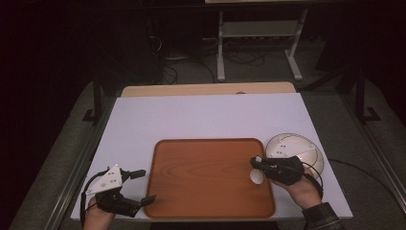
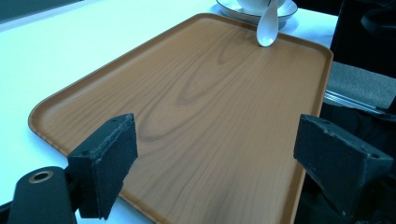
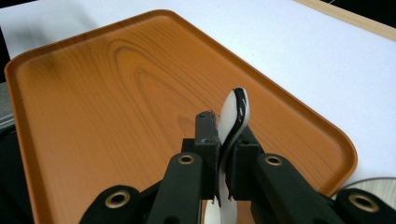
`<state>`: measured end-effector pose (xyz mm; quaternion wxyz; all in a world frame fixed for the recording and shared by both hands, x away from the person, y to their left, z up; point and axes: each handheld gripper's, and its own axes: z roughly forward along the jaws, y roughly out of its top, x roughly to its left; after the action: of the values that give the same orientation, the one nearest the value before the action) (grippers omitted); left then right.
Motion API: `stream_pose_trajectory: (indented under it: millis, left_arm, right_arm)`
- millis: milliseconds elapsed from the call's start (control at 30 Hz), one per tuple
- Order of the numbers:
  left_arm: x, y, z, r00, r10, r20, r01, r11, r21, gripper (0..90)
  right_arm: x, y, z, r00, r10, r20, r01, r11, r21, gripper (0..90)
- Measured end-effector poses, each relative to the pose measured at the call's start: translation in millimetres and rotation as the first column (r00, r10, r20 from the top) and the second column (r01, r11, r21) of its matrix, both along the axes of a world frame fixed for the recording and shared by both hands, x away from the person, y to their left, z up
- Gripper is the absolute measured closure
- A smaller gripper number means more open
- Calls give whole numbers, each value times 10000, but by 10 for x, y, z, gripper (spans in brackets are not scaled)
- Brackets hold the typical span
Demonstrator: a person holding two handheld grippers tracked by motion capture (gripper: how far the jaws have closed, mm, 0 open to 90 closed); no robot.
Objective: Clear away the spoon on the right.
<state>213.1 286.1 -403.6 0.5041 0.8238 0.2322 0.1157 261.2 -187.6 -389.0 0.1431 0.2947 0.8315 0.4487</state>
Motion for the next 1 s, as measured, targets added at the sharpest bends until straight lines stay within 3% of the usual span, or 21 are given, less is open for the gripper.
stream_pose_trajectory:
  millis: [567, 1000]
  left_arm:
    - [-1, 0, -3, 10000, 24, 5, -24, 10000, 26, 131]
    - [-7, -1, -3, 10000, 19, 14, -19, 10000, 35, 131]
  right_arm:
    - [147, 170, -42, 9992, 395, -32, -395, 9992, 0, 844]
    - [237, 337, -109, 9975, 689, -176, -695, 9970, -343, 844]
